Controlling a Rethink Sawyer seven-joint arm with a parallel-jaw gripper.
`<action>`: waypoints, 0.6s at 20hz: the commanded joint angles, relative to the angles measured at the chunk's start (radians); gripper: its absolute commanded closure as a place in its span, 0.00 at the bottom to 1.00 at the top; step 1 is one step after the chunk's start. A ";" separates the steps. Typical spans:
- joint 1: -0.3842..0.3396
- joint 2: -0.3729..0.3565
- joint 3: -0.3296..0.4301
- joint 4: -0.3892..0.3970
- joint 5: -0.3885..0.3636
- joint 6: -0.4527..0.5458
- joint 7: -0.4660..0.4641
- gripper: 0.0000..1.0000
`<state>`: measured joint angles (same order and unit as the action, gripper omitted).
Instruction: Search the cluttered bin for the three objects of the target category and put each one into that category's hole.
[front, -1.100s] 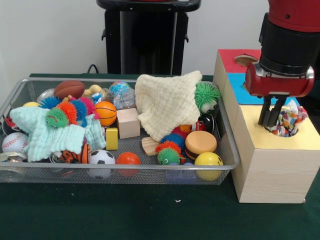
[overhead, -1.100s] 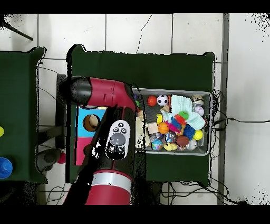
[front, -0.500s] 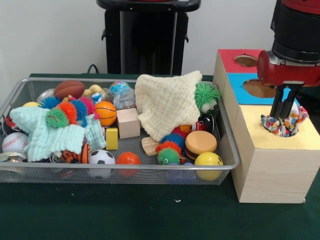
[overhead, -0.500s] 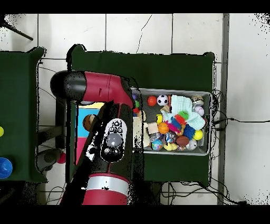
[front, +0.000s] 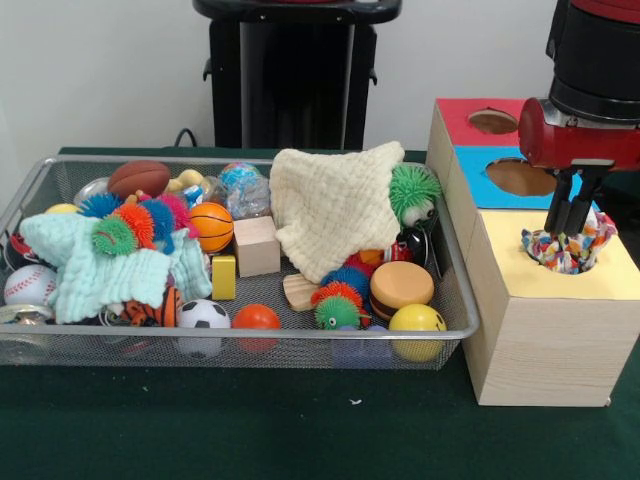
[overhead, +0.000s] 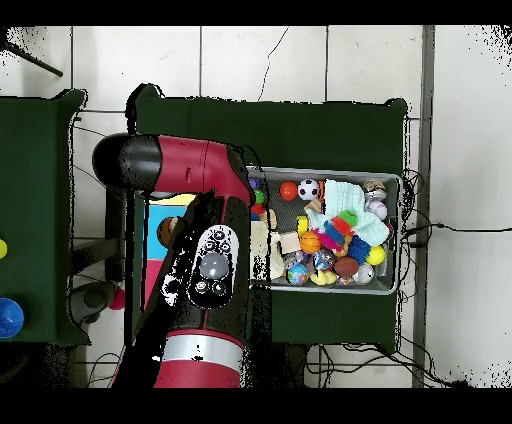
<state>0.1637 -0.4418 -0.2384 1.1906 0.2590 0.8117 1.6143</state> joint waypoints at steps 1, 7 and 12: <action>-0.024 0.017 0.048 0.090 0.018 0.073 0.230 1.00; -0.030 0.019 0.062 0.115 0.033 0.065 0.234 1.00; -0.035 0.016 0.071 0.113 0.042 0.102 0.230 1.00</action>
<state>0.1634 -0.4418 -0.2383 1.1910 0.2647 0.8117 1.6143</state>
